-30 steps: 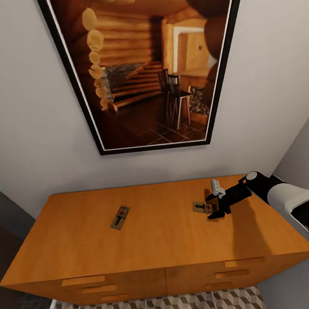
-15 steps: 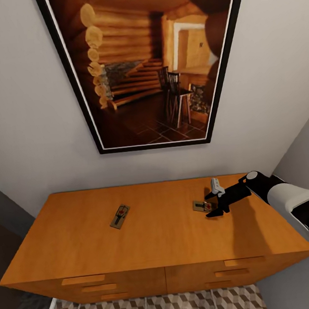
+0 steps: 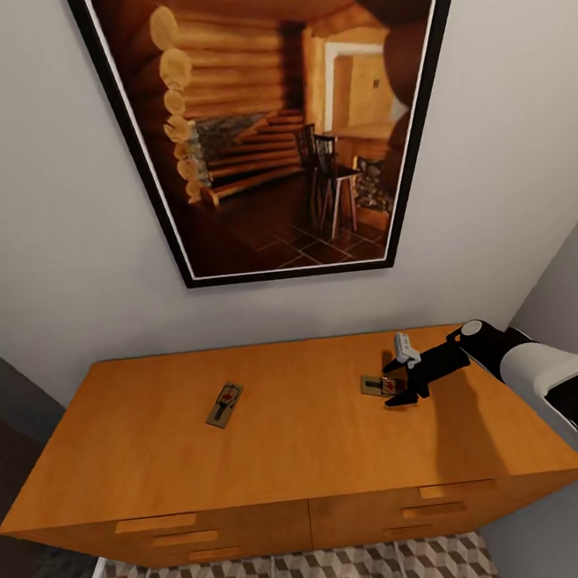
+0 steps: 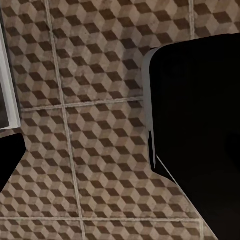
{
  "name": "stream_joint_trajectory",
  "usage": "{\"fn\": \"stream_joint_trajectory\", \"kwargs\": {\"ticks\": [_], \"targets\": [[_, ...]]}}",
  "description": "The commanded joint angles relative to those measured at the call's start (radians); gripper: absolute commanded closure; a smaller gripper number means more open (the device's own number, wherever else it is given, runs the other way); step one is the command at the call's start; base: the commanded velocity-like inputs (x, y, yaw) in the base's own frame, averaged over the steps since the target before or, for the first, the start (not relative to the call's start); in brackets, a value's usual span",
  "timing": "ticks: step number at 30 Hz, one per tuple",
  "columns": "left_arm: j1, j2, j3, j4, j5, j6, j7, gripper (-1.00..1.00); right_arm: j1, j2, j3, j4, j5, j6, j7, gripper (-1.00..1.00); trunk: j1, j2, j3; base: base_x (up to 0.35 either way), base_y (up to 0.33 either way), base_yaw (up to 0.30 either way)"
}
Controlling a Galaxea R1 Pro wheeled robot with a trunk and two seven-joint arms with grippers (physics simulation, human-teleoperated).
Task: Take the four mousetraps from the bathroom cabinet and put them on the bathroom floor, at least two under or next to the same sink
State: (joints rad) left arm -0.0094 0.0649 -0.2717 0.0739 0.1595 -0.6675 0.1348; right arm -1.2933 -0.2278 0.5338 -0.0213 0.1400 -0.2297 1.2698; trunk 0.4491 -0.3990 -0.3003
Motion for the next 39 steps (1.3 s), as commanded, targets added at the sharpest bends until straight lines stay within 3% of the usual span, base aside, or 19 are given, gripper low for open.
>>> {"fn": "stream_joint_trajectory", "kwargs": {"ticks": [1, 3, 4, 39], "targets": [[-0.001, 0.0, -0.009, 0.003, 0.007, -0.005, 0.002, -1.0, 0.004, 0.0, 0.04, 0.001, 0.017, -0.008, -0.001, -1.0, 0.001, -0.001, -0.002, 0.0, 0.0, 0.0], [-0.001, 0.0, -0.009, 0.003, 0.007, -0.006, 0.002, -1.0, 0.011, 0.0, 0.04, 0.001, 0.017, -0.008, -0.001, -1.0, 0.001, -0.001, -0.002, 0.0, 0.0, 0.0], [-0.001, 0.0, -0.009, 0.003, 0.008, -0.006, 0.002, -1.0, 0.013, 0.0, 0.04, 0.001, 0.017, -0.008, -0.001, 1.0, 0.001, -0.001, -0.002, 0.0, 0.0, 0.0], [-0.001, 0.0, -0.009, 0.003, 0.007, -0.006, 0.001, -1.0, 0.021, 0.002, 0.04, -0.004, 0.02, -0.009, 0.001, 1.0, 0.001, -0.001, -0.002, 0.0, 0.0, 0.0]]}}
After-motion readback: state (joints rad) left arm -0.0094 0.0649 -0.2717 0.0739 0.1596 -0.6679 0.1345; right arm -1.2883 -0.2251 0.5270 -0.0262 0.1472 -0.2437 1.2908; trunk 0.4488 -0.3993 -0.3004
